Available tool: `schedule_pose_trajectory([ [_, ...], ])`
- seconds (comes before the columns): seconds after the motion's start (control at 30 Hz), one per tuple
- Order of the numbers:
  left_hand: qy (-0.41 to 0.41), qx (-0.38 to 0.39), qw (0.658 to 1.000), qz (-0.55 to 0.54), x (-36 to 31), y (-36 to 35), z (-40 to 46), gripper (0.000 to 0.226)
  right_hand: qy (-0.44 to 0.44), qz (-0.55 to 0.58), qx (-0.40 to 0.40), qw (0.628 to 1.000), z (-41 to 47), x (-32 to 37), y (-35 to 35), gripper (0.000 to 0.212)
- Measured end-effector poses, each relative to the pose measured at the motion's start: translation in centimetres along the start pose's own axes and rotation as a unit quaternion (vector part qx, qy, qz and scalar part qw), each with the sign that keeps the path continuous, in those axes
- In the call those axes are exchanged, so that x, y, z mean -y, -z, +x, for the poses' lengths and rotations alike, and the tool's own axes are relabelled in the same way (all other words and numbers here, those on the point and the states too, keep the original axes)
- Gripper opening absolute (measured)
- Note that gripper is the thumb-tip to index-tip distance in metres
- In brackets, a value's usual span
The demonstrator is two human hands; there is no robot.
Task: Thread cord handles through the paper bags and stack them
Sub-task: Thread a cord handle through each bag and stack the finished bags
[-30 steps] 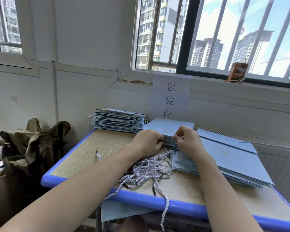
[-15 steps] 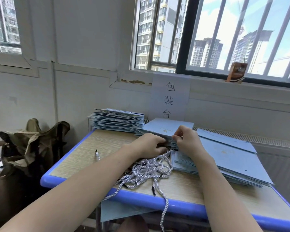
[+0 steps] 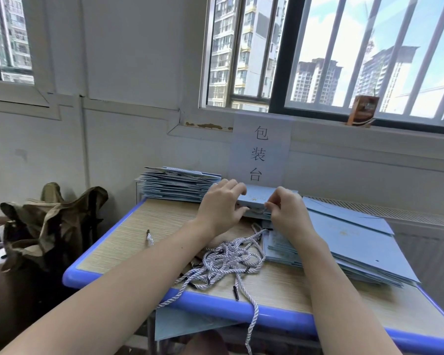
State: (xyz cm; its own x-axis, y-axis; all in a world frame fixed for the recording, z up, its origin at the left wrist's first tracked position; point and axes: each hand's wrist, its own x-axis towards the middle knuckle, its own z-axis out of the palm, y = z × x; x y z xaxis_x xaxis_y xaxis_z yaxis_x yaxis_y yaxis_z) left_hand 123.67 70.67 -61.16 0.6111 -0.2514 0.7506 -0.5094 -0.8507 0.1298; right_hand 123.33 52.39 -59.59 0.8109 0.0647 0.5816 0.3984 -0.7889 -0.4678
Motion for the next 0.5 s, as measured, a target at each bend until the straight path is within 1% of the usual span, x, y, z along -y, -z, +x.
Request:
schedule_pose_trajectory([
  [0.07,0.014,0.081,0.996,0.028,0.13,-0.18,0.06,0.049,0.025,-0.007,-0.02,0.999,0.01,0.22,0.05,0.012],
  [0.1,0.023,0.117,0.992,0.042,0.22,-0.34,0.08,0.053,0.037,-0.007,-0.026,0.999,0.02,0.26,0.07,0.011],
  [0.17,0.037,0.152,0.986,0.062,0.35,-0.6,0.11,0.047,0.055,-0.002,-0.03,0.998,0.08,0.21,0.02,0.011],
  [0.27,0.058,0.15,0.985,0.069,0.18,-0.54,0.15,0.029,0.055,0.013,-0.043,0.997,0.11,0.24,-0.23,0.009],
  [0.33,0.065,0.144,0.985,0.074,0.0,-0.41,0.16,0.023,0.034,0.016,-0.089,0.995,0.1,0.17,-0.35,0.012],
  [0.43,0.071,0.13,0.986,0.079,-0.02,-0.51,0.23,0.029,-0.016,0.048,-0.173,0.984,0.26,0.11,0.08,0.022],
  [0.5,0.083,0.106,0.989,0.066,-0.02,-0.46,0.32,0.036,-0.048,0.11,-0.208,0.971,0.37,0.25,0.57,0.02],
])
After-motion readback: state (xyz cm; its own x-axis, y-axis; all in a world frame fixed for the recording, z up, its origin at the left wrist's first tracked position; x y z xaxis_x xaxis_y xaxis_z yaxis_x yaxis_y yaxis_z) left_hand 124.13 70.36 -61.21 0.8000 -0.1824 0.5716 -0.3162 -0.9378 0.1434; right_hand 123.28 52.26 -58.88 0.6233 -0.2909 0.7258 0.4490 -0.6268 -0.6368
